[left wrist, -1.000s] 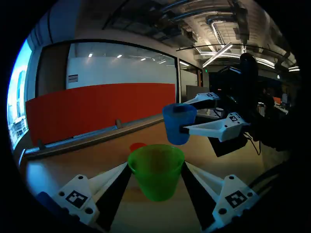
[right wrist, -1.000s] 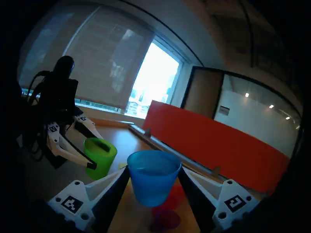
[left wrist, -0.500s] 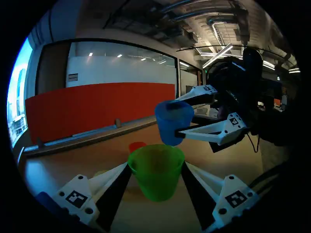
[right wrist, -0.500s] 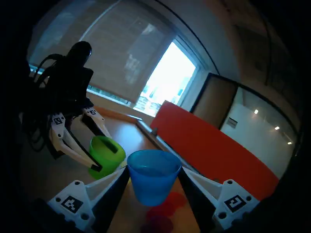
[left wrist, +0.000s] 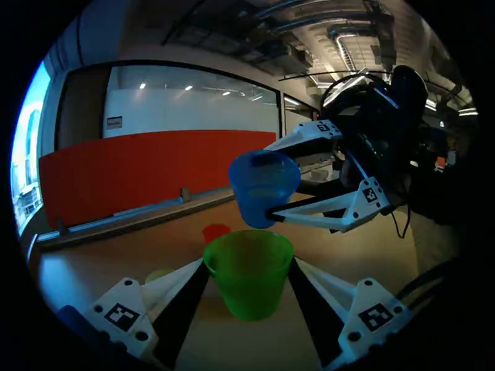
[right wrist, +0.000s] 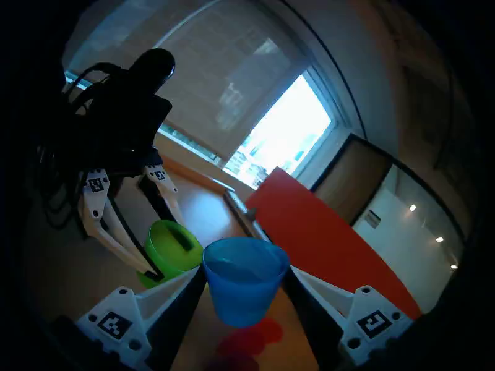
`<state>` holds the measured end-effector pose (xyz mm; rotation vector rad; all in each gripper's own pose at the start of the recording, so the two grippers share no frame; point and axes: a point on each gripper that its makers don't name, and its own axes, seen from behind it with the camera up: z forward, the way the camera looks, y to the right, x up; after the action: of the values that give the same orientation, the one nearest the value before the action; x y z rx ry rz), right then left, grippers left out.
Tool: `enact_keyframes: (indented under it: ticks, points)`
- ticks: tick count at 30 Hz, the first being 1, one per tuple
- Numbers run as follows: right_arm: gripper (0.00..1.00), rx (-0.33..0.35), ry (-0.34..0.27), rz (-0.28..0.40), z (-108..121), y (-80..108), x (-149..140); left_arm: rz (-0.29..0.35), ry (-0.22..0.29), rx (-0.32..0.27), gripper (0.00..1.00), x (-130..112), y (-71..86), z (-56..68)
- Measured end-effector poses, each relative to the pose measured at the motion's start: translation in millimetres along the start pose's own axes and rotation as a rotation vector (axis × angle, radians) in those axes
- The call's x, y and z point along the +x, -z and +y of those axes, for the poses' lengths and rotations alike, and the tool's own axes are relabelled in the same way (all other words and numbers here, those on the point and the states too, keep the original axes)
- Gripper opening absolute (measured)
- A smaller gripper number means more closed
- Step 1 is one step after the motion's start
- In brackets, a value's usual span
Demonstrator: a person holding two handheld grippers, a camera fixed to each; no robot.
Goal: Pour water
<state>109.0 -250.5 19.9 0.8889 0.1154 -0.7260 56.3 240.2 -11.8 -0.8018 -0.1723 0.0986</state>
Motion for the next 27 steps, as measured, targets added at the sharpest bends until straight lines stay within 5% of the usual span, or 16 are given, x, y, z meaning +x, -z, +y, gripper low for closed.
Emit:
enact_keyframes:
  ticks: [27]
  points:
    - [0.90, 0.003, 0.209, -0.006, 4, -14.5, 13, -0.004, -0.005, -0.015, 0.87, -2, -2.2, 5.9]
